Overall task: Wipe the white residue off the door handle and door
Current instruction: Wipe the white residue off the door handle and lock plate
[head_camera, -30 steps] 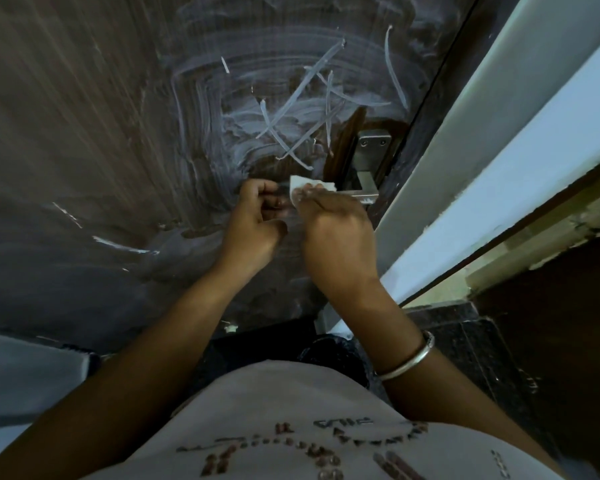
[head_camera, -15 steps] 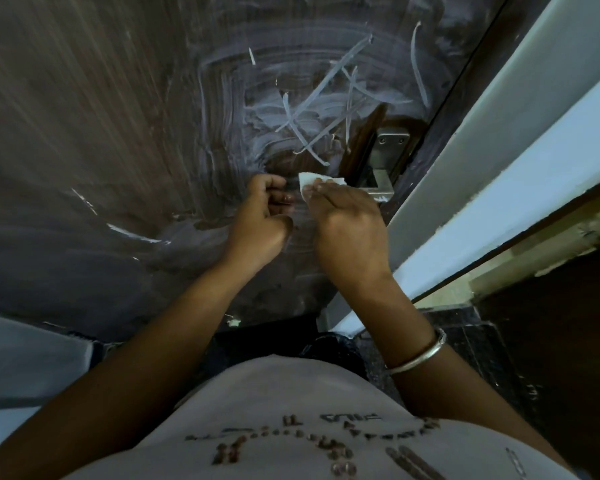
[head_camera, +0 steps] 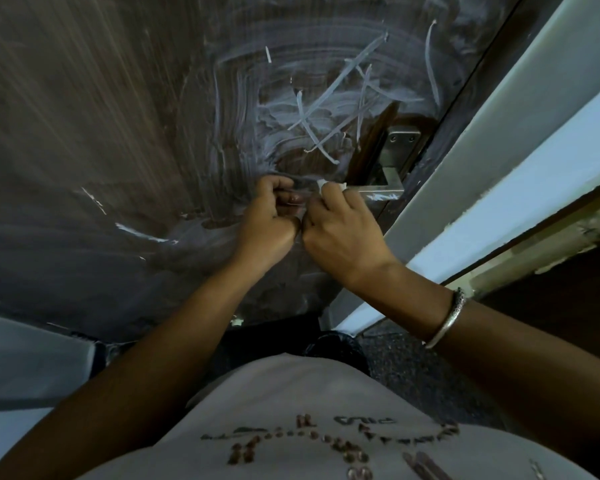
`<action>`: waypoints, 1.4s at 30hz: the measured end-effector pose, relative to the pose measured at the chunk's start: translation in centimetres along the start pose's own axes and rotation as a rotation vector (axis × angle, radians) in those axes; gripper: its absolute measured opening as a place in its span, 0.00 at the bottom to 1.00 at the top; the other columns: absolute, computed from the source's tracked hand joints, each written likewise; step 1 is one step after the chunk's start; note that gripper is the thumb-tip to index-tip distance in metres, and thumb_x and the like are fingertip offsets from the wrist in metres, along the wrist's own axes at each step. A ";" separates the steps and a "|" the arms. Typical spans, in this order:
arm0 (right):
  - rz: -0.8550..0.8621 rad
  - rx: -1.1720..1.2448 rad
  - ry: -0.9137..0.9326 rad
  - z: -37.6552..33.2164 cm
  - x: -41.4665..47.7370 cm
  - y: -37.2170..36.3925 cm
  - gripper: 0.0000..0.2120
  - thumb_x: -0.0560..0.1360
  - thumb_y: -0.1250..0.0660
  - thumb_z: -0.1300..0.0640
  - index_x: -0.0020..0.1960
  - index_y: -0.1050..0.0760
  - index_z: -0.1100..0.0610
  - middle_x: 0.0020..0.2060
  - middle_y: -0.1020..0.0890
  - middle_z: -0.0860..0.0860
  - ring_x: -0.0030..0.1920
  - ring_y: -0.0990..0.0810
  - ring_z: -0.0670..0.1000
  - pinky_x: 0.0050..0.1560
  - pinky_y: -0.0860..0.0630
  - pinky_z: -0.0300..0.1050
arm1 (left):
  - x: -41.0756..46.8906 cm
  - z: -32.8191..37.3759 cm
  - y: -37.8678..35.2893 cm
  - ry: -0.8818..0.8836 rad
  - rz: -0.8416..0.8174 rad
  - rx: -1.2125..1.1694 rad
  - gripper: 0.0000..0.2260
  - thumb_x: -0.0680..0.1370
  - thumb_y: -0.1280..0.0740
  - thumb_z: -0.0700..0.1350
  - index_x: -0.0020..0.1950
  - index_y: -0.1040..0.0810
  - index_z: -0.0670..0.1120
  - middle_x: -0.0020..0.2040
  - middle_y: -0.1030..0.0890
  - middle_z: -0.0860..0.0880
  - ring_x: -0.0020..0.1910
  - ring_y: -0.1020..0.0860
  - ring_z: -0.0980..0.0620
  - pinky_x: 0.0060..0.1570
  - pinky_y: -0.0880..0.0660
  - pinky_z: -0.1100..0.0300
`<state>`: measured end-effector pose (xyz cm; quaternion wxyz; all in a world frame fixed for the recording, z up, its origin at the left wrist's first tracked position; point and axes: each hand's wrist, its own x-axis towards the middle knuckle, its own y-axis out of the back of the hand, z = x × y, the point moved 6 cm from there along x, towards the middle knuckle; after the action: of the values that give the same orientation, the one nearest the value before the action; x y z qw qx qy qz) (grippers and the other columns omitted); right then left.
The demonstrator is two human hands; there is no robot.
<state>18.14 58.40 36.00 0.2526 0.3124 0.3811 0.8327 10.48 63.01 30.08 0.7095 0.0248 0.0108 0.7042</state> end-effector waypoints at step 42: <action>0.778 2.256 -1.789 6.3 -9.5 -8.2 0.13 0.79 0.44 0.70 0.55 0.24 0.58 0.50 0.19 0.54 0.49 0.20 0.53 0.46 0.21 0.44 | -1.1 4.0 -2.9 -0.358 -0.122 0.465 0.27 0.67 0.35 0.31 0.65 0.29 0.46 0.58 0.32 0.50 0.54 0.30 0.54 0.44 0.34 0.79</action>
<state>30.61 59.92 29.63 -0.2043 0.8122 0.4259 -0.3424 13.55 61.82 33.96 0.7163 0.3100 0.0480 0.6233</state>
